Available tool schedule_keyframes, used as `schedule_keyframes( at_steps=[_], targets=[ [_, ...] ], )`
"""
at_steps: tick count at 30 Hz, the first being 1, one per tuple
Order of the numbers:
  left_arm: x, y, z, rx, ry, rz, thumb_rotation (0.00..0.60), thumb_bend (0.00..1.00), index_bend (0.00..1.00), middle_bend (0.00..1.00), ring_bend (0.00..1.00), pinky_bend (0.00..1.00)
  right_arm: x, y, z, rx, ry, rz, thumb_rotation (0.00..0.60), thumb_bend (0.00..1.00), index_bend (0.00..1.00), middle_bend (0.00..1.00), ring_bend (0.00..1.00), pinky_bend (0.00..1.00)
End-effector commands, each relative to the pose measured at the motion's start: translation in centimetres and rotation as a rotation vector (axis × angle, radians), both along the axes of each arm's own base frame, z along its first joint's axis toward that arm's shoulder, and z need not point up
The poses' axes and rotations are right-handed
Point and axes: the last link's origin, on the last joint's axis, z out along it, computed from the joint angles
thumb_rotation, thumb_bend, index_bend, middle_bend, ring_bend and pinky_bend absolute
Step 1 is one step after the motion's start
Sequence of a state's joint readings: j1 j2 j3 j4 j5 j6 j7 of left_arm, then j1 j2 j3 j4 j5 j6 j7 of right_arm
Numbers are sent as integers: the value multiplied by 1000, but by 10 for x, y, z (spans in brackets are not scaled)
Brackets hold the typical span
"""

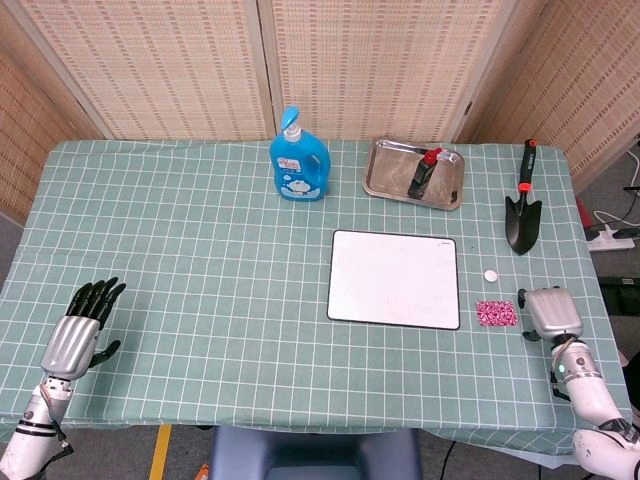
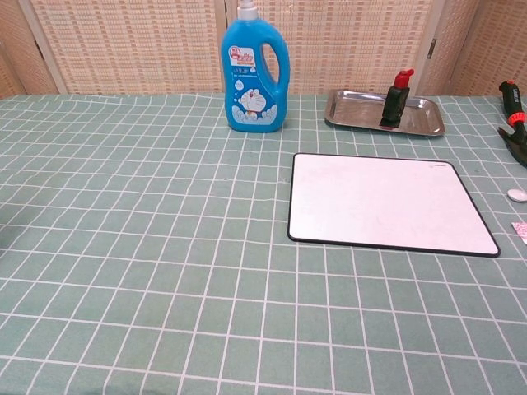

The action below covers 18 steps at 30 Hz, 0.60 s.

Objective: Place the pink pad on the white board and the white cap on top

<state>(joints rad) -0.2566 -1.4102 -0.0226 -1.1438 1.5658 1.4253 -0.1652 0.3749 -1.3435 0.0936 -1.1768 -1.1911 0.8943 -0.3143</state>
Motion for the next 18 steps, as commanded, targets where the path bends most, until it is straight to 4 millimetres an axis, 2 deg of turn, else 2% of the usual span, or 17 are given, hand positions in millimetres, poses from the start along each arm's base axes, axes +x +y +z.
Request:
schedule_keyframes(
  at_steps=[1, 7, 10, 14, 18],
  targets=[
    [0, 0, 0, -2, 0, -3, 600, 182, 0, 0, 0, 0, 1, -3, 1, -6, -6, -5, 600, 0, 473, 623, 523, 446],
    [0, 0, 0, -3, -5, -1, 600, 183, 0, 0, 0, 0, 4, -5, 7, -33, -16, 7, 600, 0, 469, 676, 570, 488],
    [1, 0, -1, -7, -6, -3, 600, 183, 0, 0, 0, 0, 6, -6, 10, -61, -42, 22, 600, 0, 450, 746, 631, 537],
    [1, -1, -2, -13, -6, -5, 600, 182, 0, 0, 0, 0, 3, -6, 11, -72, -68, 17, 600, 0, 435, 887, 762, 665],
    [1, -1, -1, -11, -9, -5, 600, 183, 0, 0, 0, 0, 2, -7, 10, -73, -70, 15, 600, 0, 464, 956, 829, 745]
  ],
)
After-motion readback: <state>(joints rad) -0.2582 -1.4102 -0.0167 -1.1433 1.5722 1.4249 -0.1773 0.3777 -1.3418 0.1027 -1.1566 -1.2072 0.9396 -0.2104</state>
